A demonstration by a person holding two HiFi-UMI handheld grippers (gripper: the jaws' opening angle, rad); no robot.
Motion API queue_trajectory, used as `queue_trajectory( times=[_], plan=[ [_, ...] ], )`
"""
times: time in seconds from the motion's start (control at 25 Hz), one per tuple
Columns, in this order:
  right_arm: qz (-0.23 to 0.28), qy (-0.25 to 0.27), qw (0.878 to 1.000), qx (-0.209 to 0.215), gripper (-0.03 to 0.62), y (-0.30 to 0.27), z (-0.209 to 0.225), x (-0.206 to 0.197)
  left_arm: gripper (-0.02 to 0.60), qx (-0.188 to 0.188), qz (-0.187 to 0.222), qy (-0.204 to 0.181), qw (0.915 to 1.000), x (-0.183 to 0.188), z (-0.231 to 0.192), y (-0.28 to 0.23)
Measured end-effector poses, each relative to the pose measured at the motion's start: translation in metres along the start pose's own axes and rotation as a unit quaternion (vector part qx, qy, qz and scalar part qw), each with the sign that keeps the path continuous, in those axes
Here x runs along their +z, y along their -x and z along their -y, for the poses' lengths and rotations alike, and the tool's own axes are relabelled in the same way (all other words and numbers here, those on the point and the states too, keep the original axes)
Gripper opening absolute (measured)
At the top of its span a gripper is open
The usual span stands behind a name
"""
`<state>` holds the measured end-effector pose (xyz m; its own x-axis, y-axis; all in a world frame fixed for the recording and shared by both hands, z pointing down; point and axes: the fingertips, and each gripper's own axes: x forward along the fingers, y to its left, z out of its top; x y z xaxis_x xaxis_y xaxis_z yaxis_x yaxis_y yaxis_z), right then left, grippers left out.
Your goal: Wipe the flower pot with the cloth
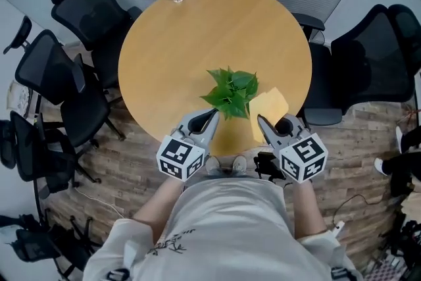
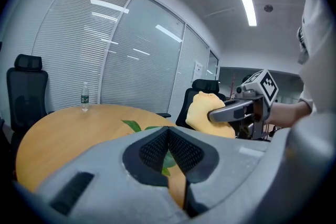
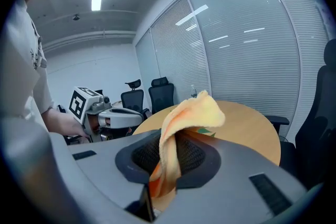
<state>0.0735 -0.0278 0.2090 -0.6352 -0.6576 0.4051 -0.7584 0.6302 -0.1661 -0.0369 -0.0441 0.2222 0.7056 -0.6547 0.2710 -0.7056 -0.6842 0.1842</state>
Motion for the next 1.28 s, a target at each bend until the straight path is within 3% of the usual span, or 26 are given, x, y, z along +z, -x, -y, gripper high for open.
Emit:
queue_trajectory(
  times=[0.16,0.36,0.68,1.28],
  plan=[
    [0.007,0.002,1.0,0.007,0.055,-0.004,-0.007,0.009,0.011,-0.001,0.005,0.0,1.0,0.004,0.001,0.001],
    [0.007,0.013,1.0,0.022,0.055,-0.006,-0.015,0.011,0.011,0.002,0.001,-0.042,0.9991,0.01,0.007,-0.003],
    [0.009,0.011,0.999,0.036,0.055,-0.008,-0.021,0.011,0.011,0.003,0.008,-0.03,0.9995,0.015,0.01,0.0],
    [0.025,0.005,0.999,0.023,0.055,0.003,-0.02,0.009,0.011,-0.01,0.013,-0.027,0.9995,0.015,0.023,-0.002]
  ],
)
